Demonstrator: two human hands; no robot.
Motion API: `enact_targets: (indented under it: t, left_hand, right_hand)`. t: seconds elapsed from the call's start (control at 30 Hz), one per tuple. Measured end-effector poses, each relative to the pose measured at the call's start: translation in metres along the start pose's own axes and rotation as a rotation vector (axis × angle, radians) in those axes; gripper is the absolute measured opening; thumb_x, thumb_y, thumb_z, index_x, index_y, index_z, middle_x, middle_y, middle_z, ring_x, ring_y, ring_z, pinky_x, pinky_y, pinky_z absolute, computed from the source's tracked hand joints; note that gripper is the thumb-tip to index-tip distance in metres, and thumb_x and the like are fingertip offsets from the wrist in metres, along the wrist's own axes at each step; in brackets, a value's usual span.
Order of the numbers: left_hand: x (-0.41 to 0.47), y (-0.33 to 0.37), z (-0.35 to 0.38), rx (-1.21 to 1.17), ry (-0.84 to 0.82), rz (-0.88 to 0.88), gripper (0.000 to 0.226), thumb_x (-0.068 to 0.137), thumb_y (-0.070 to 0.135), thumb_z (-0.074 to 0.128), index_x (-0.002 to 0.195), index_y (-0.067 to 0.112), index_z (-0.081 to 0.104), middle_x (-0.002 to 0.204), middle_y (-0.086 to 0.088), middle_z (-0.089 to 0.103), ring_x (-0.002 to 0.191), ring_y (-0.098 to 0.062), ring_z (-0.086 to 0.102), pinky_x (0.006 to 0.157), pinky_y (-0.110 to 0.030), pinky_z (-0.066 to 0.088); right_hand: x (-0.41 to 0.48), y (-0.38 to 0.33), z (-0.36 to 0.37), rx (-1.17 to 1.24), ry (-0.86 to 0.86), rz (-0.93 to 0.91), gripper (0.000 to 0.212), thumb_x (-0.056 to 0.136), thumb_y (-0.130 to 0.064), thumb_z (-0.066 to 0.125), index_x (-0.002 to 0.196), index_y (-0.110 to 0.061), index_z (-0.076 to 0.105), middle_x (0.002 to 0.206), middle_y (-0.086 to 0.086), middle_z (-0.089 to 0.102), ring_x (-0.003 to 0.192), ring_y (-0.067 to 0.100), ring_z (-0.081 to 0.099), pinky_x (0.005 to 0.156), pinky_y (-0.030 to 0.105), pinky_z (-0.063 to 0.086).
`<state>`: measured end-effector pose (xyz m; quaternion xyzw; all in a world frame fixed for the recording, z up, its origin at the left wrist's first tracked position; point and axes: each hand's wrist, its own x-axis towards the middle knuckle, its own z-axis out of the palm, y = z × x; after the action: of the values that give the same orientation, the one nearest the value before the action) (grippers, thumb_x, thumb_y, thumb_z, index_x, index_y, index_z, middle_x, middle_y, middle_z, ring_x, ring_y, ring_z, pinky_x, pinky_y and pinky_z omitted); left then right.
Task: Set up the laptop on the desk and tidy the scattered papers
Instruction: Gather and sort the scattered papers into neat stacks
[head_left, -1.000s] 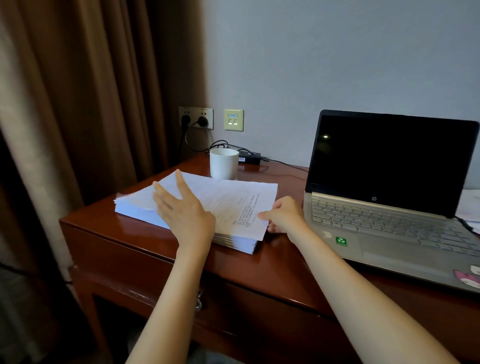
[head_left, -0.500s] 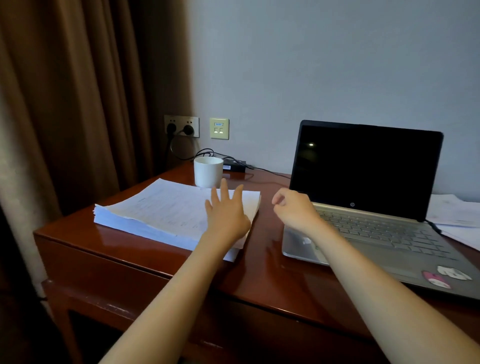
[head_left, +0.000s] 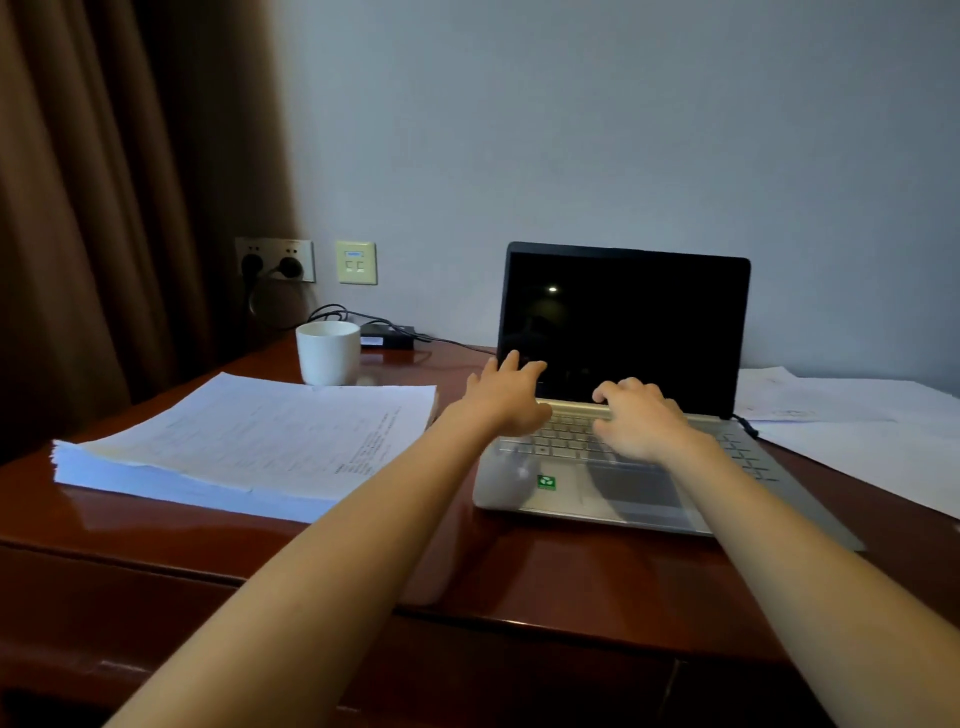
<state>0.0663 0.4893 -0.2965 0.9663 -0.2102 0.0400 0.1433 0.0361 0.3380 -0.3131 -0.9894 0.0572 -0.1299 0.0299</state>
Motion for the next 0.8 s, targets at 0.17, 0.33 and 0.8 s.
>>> enact_targets:
  t: [0.17, 0.33, 0.8]
  left_hand:
    - [0.012, 0.040, 0.004, -0.041, -0.049, 0.110, 0.062, 0.097, 0.031, 0.044, 0.151, 0.023, 0.016, 0.159, -0.009, 0.001, 0.146, -0.033, 0.000, 0.116, -0.050, 0.009]
    - [0.021, 0.080, 0.012, -0.029, -0.090, 0.203, 0.059, 0.097, 0.031, 0.044, 0.150, 0.023, 0.019, 0.159, -0.010, 0.002, 0.146, -0.034, 0.001, 0.116, -0.050, 0.008]
    - [0.037, 0.192, 0.057, 0.013, -0.190, 0.382, 0.052, 0.097, 0.031, 0.043, 0.147, 0.025, 0.030, 0.159, -0.008, 0.007, 0.146, -0.031, 0.003, 0.116, -0.048, 0.009]
  right_hand:
    - [-0.010, 0.047, -0.010, -0.032, -0.053, 0.072, 0.046, 0.097, -0.032, 0.042, 0.141, -0.018, 0.034, 0.144, 0.011, 0.036, 0.130, 0.030, 0.034, 0.104, 0.040, 0.032]
    - [-0.017, 0.091, -0.018, -0.094, -0.106, 0.165, 0.046, 0.098, -0.035, 0.037, 0.140, -0.017, 0.034, 0.142, 0.013, 0.036, 0.131, 0.031, 0.032, 0.104, 0.041, 0.031]
    - [-0.063, 0.196, -0.024, -0.168, -0.207, 0.467, 0.054, 0.097, -0.045, 0.036, 0.145, -0.022, 0.029, 0.150, 0.011, 0.027, 0.138, 0.031, 0.025, 0.109, 0.043, 0.026]
